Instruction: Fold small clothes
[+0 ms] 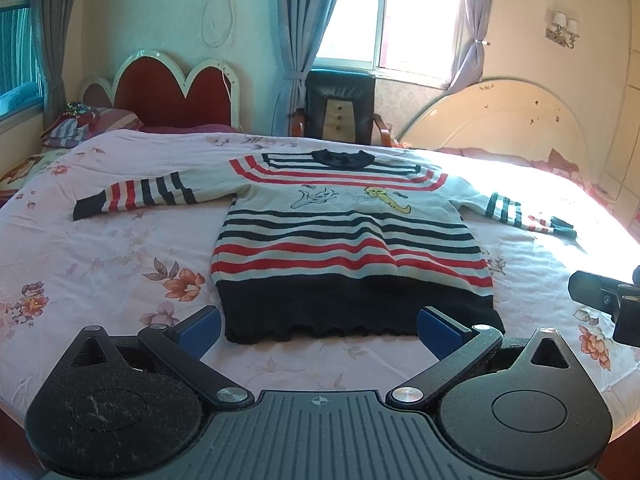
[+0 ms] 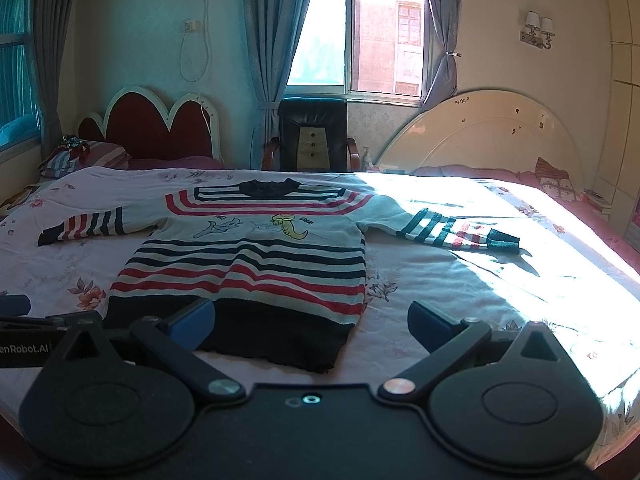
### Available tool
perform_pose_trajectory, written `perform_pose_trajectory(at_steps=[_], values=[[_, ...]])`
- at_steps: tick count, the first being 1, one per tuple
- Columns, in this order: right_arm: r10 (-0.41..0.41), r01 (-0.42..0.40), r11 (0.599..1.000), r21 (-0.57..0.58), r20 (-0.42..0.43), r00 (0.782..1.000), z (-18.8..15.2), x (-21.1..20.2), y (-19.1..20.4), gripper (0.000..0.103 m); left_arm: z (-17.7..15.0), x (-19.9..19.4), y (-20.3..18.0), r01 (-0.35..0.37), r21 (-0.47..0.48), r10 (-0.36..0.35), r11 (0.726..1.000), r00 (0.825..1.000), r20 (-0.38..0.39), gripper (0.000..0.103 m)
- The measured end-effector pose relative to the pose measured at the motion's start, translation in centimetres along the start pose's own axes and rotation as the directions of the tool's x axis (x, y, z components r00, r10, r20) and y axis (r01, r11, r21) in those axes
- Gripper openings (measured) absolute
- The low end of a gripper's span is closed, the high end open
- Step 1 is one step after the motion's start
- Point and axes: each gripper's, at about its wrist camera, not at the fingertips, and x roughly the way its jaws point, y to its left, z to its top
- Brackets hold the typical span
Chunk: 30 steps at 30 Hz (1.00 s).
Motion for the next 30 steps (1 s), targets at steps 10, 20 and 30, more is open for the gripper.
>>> perform_pose_trajectory(at_steps=[10,20,30], values=[[-0.011,0.011,1.0,0.003,-0.005,1.0,0.1,1.4,-0.8,0.102,0.5,2.1,-0.4,-0.011,-0.018,0.011,1.0,1.0,-0.027,0.103],[-0.009,0.009,1.0,0.003,0.009,1.0,0.9,4.3,-2.7,0.102,2.6,6.0,-2.6,-0.023,0.014,0.023,1.0,0.998,-0.052,0.103],[-0.072,0.075,0.991,0.113,-0.033,0.997,2.9,9.3,-8.5,0.102,6.0,12.2,-6.0,0.047,0.039,-0.045,0.998,0.997,-0.069,0.103]])
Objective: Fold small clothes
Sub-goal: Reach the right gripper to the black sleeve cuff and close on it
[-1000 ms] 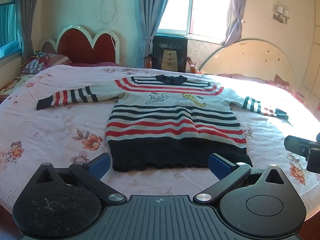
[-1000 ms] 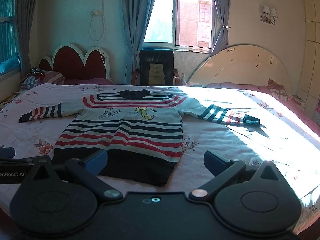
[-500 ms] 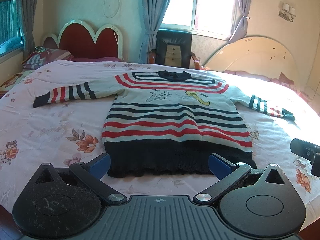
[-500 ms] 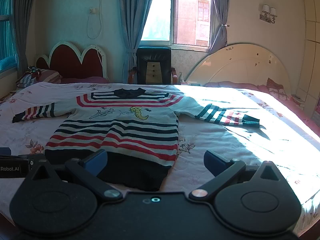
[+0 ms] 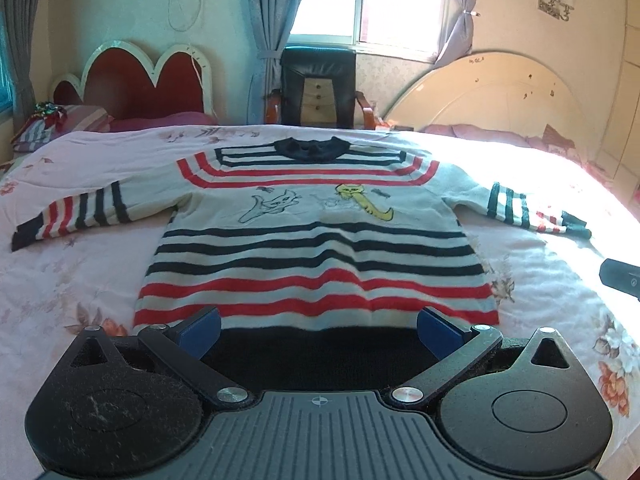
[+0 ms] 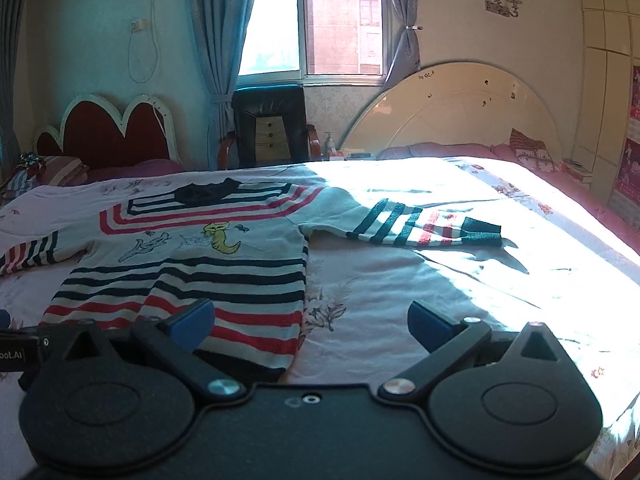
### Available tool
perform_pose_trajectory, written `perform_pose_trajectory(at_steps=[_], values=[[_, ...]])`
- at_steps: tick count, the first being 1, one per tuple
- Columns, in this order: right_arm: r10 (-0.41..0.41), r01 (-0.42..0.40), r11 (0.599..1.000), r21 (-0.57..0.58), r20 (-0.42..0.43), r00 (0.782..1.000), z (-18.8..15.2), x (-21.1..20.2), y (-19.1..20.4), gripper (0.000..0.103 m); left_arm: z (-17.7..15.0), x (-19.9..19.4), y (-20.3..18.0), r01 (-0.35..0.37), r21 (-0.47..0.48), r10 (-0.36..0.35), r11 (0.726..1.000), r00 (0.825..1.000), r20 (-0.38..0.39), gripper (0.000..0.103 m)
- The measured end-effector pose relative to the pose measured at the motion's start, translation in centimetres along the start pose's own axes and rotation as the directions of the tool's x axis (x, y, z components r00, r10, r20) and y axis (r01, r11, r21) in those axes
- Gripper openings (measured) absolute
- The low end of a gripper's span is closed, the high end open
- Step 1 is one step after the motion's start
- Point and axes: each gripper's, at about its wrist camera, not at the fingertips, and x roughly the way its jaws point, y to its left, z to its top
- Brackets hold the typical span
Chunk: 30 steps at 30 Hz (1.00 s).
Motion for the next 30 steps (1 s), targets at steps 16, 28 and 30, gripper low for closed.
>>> perform_pose_trajectory(at_steps=[16,28,30], values=[[-0.161,0.165,0.949,0.268,-0.037,0.986,5.5,17.4,-15.4,0.063,8.9,15.9,-4.0,0.007,-0.031,-0.008,1.0,1.0,-0.027,0.103],[-0.095,0.154,0.777,0.61,-0.128,0.987,2.7,28.4,-24.9,0.045,10.6,21.7,-3.8,0.023,-0.127,-0.03,0.992,0.998,-0.052,0.103],[-0.098,0.147,0.756,0.638,-0.112,0.989,2.8,28.7,-25.5,0.045,10.6,22.1,-3.7,0.022,-0.121,-0.029,0.992,0.998,-0.058,0.103]])
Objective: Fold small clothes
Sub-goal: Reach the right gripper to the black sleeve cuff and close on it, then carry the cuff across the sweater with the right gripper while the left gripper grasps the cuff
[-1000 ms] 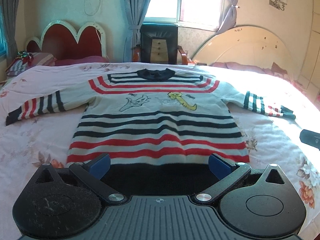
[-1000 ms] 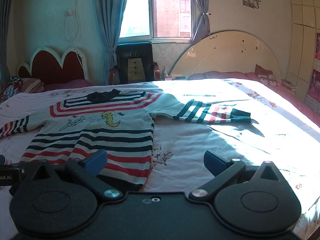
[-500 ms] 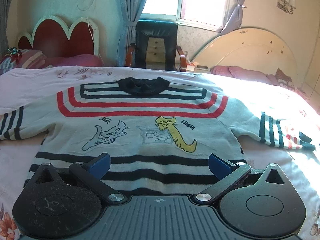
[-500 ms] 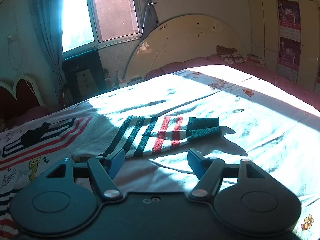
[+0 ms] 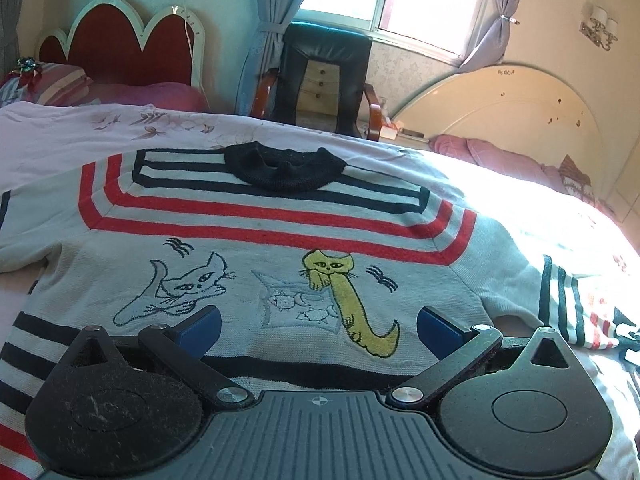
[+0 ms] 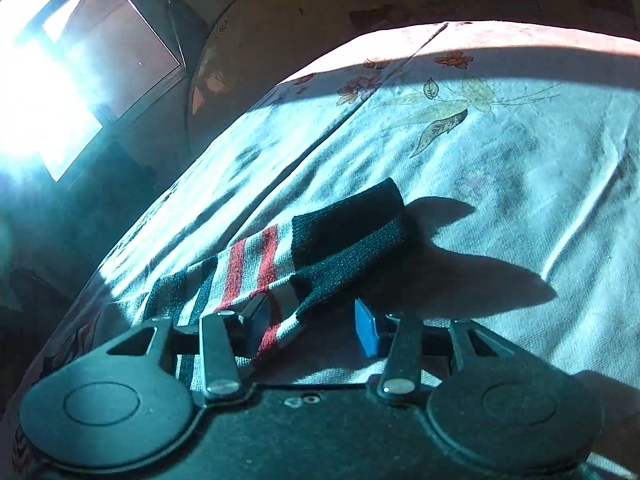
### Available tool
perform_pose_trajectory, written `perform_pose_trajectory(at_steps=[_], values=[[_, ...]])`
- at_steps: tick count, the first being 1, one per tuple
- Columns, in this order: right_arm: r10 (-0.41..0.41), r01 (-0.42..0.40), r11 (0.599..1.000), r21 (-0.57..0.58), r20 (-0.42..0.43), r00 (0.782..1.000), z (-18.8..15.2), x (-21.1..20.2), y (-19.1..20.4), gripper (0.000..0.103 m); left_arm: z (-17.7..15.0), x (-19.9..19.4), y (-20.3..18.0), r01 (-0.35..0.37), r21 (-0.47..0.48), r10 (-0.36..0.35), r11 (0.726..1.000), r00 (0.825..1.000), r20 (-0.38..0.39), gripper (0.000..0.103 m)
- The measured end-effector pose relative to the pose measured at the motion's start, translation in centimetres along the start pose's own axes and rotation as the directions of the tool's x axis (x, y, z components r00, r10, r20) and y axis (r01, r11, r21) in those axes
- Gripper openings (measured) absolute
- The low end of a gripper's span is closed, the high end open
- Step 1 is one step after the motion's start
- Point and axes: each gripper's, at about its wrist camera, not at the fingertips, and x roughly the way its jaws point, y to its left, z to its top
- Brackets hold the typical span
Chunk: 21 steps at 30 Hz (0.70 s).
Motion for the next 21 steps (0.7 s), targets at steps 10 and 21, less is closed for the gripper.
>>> perform_pose_trajectory(at_steps=[10,21], values=[[-0.035,0.035,0.999,-0.008,0.062,0.997,0.2,1.7,0.0,0.021,-0.8,1.7,2.9,-0.053,0.059,0.055,0.997,0.998,-0.026,0.103],[0.068,-0.021,0.951,-0.309,0.142,0.988,-0.8,-1.2,9.2,0.008,0.8,3.0,8.8,0.011,0.075,-0.009,0.997,1.0,-0.025,0.103]])
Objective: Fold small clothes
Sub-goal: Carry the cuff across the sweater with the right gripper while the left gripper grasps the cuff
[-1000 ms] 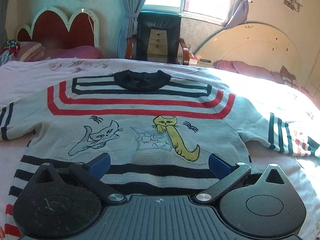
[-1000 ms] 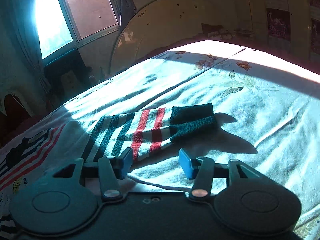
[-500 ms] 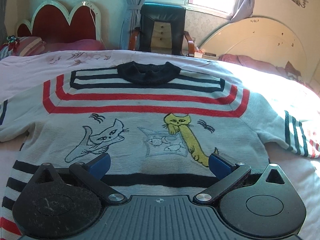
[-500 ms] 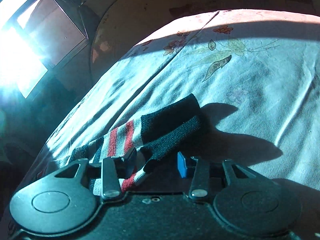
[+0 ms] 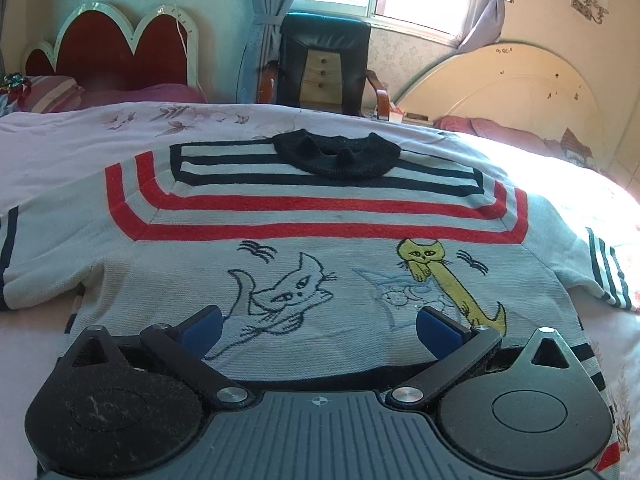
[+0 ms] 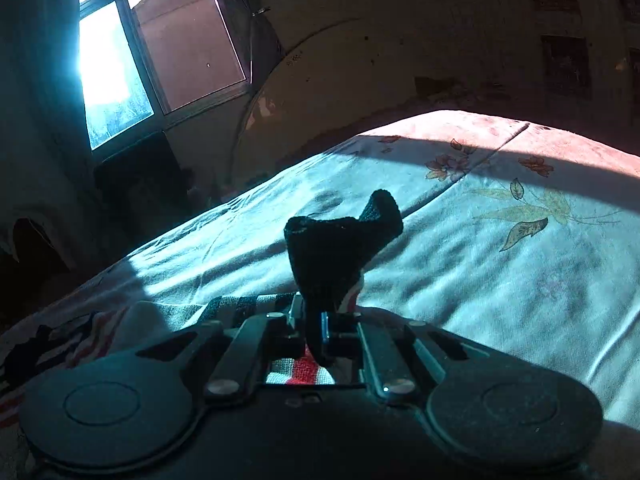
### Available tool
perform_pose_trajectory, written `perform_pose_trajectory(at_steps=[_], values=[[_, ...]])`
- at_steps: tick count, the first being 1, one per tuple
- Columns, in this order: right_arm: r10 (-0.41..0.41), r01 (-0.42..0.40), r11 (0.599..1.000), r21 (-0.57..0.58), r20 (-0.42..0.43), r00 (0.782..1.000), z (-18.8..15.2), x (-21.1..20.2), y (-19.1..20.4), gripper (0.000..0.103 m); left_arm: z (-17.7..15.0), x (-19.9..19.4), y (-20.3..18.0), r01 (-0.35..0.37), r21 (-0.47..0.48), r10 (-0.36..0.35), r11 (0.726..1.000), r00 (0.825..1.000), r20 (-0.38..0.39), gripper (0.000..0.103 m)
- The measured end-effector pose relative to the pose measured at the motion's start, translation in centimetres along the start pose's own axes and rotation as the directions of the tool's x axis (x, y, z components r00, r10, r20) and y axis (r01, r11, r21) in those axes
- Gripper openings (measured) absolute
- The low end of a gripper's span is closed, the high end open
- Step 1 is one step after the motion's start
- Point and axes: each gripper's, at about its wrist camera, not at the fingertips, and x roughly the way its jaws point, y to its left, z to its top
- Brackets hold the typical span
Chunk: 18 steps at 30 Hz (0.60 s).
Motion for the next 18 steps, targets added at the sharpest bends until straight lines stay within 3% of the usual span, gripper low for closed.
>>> perform_pose_trajectory(at_steps=[4,11,18], values=[[0.133,-0.131,0.988,-0.084,0.013,0.991,-1.0,-0.7,7.5,0.008,0.5,0.1,2.9,-0.012,-0.015,0.012,1.0,1.0,0.002,0.103],[0.315,-0.33,0.929,-0.165,-0.116,0.942,-6.0,0.8,19.4,0.008,0.8,-0.6,8.5,-0.025,-0.064,0.025,0.998,1.0,-0.004,0.103],[0.385,-0.431,0.882,-0.19,-0.236,0.892,-10.4,1.8,26.7,0.008,0.8,-1.2,12.6,-0.018,-0.117,0.019,0.993,1.0,0.0,0.103]])
